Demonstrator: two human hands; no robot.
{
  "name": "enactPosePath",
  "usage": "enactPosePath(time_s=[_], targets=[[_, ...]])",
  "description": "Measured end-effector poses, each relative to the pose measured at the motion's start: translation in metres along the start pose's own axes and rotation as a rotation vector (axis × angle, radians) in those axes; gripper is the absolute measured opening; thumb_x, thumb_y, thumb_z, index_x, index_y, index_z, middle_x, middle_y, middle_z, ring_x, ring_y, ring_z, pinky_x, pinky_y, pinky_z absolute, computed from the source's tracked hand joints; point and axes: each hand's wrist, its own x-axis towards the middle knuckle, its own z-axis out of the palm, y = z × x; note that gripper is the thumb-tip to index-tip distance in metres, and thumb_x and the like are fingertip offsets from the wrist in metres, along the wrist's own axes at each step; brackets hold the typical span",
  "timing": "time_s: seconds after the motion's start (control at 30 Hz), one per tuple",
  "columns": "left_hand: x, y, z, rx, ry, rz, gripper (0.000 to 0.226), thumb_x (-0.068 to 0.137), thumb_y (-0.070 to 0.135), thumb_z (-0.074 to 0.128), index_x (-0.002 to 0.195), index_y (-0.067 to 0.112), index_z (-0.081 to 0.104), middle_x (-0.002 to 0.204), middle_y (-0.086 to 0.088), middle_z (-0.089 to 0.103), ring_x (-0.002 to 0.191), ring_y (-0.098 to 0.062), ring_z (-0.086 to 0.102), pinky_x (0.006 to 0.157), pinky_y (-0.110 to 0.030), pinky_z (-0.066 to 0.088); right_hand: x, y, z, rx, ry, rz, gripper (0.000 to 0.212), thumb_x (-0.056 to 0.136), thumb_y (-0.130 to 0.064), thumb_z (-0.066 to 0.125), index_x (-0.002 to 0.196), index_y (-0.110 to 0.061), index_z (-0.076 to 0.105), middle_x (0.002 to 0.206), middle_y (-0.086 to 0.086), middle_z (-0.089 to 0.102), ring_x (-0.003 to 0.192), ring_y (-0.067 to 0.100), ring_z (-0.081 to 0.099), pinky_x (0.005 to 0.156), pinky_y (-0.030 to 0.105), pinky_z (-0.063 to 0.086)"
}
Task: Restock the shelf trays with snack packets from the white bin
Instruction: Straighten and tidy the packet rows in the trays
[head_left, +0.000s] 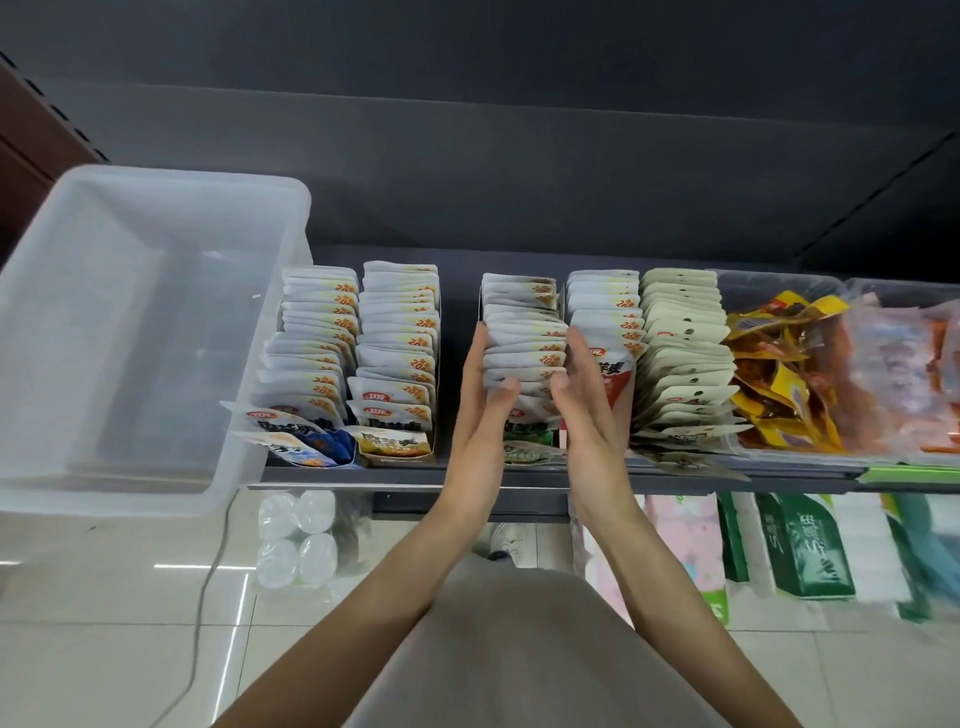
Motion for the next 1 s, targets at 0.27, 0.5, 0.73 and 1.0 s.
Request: enactPosePath(time_s=[0.27,0.5,0.73,1.0], targets=[[0.007,-0.006,-0.007,0.086,0.055,0.067,0.052,0.088,0.04,0.051,0.136,0.029,0.036,0.139,0.003,0.042,0.127,-0.001,0.042,0.098,-0.015,0.039,-0.01,0.004,-0.03,-0.287,-0.2,-0.096,0.076,0.084,-0.036,0.063,0.147,-0.025,0.022,0.149,-0.012,0.031,0.138,0.002,0.028,0.11,0.027,0.032],[0.003,-0.016,-0.008,0.076,0.026,0.063,0.058,0.086,0.043,0.05,0.14,0.039,0.028,0.155,0.006,0.022,0.14,-0.008,0.025,0.109,-0.024,0.032,-0.002,0.021,-0.029,-0.739,0.003,-0.169,0.063,0.091,-0.036,0.058,0.146,-0.022,0.029,0.144,-0.003,0.045,0.132,0.015,0.042,0.109,0.047,0.035],[0.014,-0.018,0.004,0.122,0.052,0.015,0.054,0.101,0.014,0.033,0.149,0.021,0.009,0.136,0.017,0.036,0.109,0.025,0.043,0.086,0.001,0.035,0.011,0.016,-0.009,-1.088,0.13,-0.191,0.05,0.098,-0.029,0.046,0.143,-0.011,0.035,0.137,0.005,0.048,0.13,0.019,0.042,0.101,0.001,-0.013],[0.003,-0.018,0.006,0.147,0.035,0.096,0.048,0.102,0.01,0.027,0.146,0.024,0.012,0.142,0.021,0.03,0.123,0.018,0.036,0.093,-0.003,0.033,-0.008,0.017,-0.002,-0.693,0.124,-0.218,0.046,0.098,-0.008,0.046,0.142,-0.001,0.036,0.128,-0.008,0.044,0.114,-0.035,0.016,0.09,-0.011,0.014]])
